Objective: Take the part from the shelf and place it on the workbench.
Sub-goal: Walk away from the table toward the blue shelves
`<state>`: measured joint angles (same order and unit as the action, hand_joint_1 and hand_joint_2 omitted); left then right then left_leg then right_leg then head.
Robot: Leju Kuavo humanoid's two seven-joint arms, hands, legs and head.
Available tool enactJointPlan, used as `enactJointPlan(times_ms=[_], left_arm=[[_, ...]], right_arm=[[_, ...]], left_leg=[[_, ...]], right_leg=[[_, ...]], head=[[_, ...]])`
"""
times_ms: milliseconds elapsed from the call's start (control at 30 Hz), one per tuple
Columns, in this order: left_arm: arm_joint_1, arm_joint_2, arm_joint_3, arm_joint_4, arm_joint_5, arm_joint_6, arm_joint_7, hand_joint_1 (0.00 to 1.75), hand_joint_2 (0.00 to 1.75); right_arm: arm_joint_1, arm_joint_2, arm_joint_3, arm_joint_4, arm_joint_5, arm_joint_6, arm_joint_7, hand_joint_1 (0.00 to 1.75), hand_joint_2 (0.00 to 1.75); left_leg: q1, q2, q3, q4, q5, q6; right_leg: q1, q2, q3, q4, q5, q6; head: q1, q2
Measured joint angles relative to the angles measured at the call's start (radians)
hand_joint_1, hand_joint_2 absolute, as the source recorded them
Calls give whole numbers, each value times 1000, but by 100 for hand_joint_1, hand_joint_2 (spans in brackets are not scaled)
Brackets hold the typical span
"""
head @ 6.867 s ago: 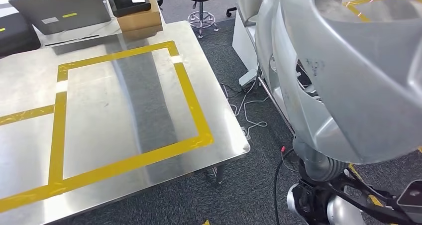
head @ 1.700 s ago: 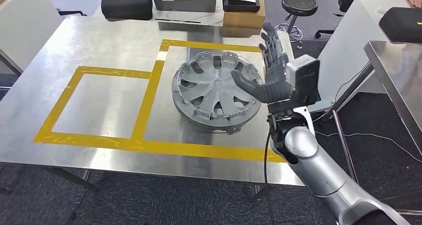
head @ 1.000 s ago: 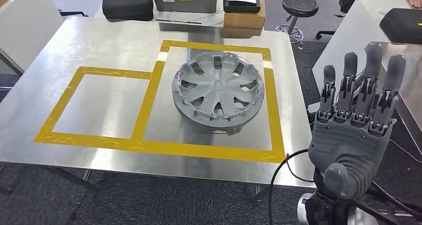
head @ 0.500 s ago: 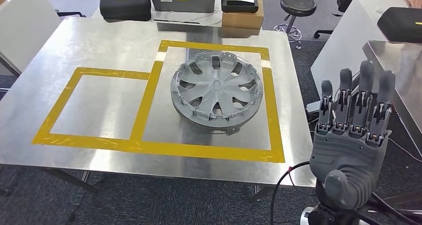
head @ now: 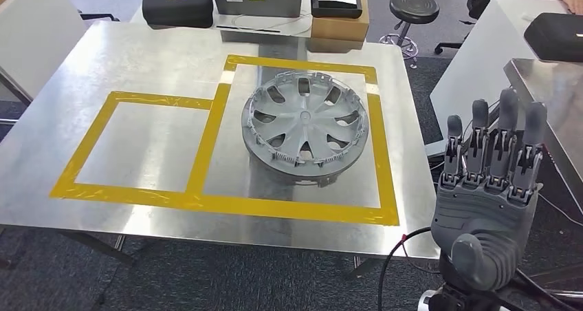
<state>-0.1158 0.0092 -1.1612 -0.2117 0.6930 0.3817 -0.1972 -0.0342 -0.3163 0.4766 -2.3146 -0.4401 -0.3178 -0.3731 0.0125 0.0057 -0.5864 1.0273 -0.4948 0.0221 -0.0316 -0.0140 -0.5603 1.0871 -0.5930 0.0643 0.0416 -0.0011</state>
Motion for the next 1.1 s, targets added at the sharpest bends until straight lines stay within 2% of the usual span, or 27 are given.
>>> enactJointPlan(times_ms=[67,100,133,167,200,267,300,400,433,467,533,567,600,633,667,733,767,800,833,900,933,967,1000,1067,1100], left_arm=[[0,0,0,0,-1,1,0,0,0],[0,1,0,0,-1,1,1,0,0],[0,1,0,0,-2,1,1,0,0],[0,1,0,0,-2,1,1,0,0],[0,1,0,0,-2,1,1,0,0],[-1,0,0,0,-3,2,2,0,0],[-1,0,0,-1,-4,3,2,0,0],[0,0,-1,-1,-11,7,7,0,0],[0,0,-1,0,-12,9,9,0,0],[0,1,-1,0,-14,11,10,0,0],[0,1,-1,0,-16,14,14,0,0],[0,1,-1,0,-17,14,16,0,0],[0,1,-1,0,-19,14,17,0,0],[0,1,-1,0,-20,14,18,0,0],[0,1,-1,0,-22,14,19,0,0],[-2,1,-1,0,-25,15,19,0,0],[-3,1,-1,-1,-26,16,19,0,0],[-3,0,-1,-1,-26,16,19,0,0],[-4,0,-1,-1,-26,17,19,0,0],[-4,2,-1,-1,-26,17,20,0,0],[-5,2,-1,-1,-26,17,20,0,0],[-7,3,-1,-1,-26,17,20,0,0],[-8,3,-1,-1,-27,17,20,0,0],[-9,3,-1,-1,-28,17,20,0,0],[-9,3,-1,-1,-28,17,20,0,0]], right_arm=[[5,0,-2,0,0,0,0,0,175],[8,0,-3,0,0,0,0,0,175],[10,0,-4,1,0,0,0,0,175],[12,0,-6,1,0,0,0,0,175],[12,0,-7,0,0,0,0,0,175],[13,0,-8,0,0,0,0,0,175],[13,0,-8,0,0,0,0,0,175],[12,1,-12,0,-3,1,-1,0,175],[12,1,-14,0,-6,1,-1,0,175],[13,1,-17,0,-8,2,-2,0,175],[16,1,-23,1,-12,2,-2,0,175],[17,1,-25,1,-13,2,-2,0,175],[18,1,-25,1,-16,2,-2,0,175],[19,1,-26,2,-18,3,-2,0,175],[19,1,-26,2,-20,3,-2,0,175],[19,1,-27,3,-24,4,-2,0,175],[18,1,-27,3,-25,4,-2,0,175],[18,1,-27,3,-26,5,-2,0,175],[18,2,-28,3,-26,6,-3,0,175],[18,2,-30,3,-28,7,-3,0,175],[18,3,-31,3,-29,7,-3,0,175],[18,3,-32,3,-30,7,-3,0,175],[18,3,-33,3,-30,8,-3,0,175],[18,4,-33,4,-31,8,-3,0,175],[17,4,-33,5,-31,9,-3,0,175]], left_leg=[[-4,-3,-2,0,2,3],[-6,-6,-2,0,2,3],[-9,-9,-3,0,3,3],[-11,-12,-3,0,4,3],[-12,-16,-2,1,5,1],[-14,-23,-4,1,11,-7],[-14,-25,-6,1,15,-13],[-7,-26,-11,-3,25,-34],[-6,-22,-15,2,16,-40],[-6,-18,-24,22,-8,-45],[-4,-9,-57,117,-91,-52],[-3,-7,-75,179,-129,-56],[-2,-7,-84,226,-151,-59],[-2,-7,-78,242,-151,-63],[0,-6,-53,220,-133,-65],[4,-3,37,92,-87,-71],[5,-3,75,33,-71,-68],[5,-5,96,-6,-66,-63],[3,-7,102,-20,-69,-55],[1,-9,90,-17,-59,-36],[0,-8,84,-17,-53,-26],[0,-8,76,-19,-45,-15],[-1,-8,66,-20,-35,-6],[-8,-8,42,-19,-16,5],[-13,-8,30,-18,-6,7]], right_leg=[[2,6,-53,136,-67,-1],[3,7,-69,178,-77,-3],[3,7,-70,187,-68,-6],[4,8,-51,155,-39,-11],[5,8,-20,91,-2,-17],[9,12,44,-39,46,-29],[13,14,61,-76,54,-34],[19,12,64,-102,66,-50],[18,10,62,-110,75,-57],[17,7,58,-119,86,-65],[16,3,44,-127,103,-72],[16,1,34,-126,109,-73],[16,0,25,-125,115,-71],[15,-1,16,-123,121,-69],[14,-2,7,-119,125,-66],[10,-2,-11,-105,131,-58],[10,-2,-19,-97,133,-53],[10,-1,-24,-91,136,-47],[11,0,-28,-87,140,-40],[10,2,-30,-86,149,-27],[9,3,-35,-81,142,-22],[7,4,-44,-60,118,-18],[6,5,-58,-21,79,-16],[7,6,-91,108,-19,-16],[8,7,-100,164,-48,-18]], head=[[6,0],[7,0],[7,0],[8,0],[8,0],[8,0],[7,0],[6,0],[4,0],[0,0],[-13,0],[-20,0],[-26,0],[-31,0],[-36,0],[-44,0],[-47,0],[-48,0],[-49,0],[-46,0],[-45,0],[-42,0],[-38,0],[-27,0],[-22,0]])
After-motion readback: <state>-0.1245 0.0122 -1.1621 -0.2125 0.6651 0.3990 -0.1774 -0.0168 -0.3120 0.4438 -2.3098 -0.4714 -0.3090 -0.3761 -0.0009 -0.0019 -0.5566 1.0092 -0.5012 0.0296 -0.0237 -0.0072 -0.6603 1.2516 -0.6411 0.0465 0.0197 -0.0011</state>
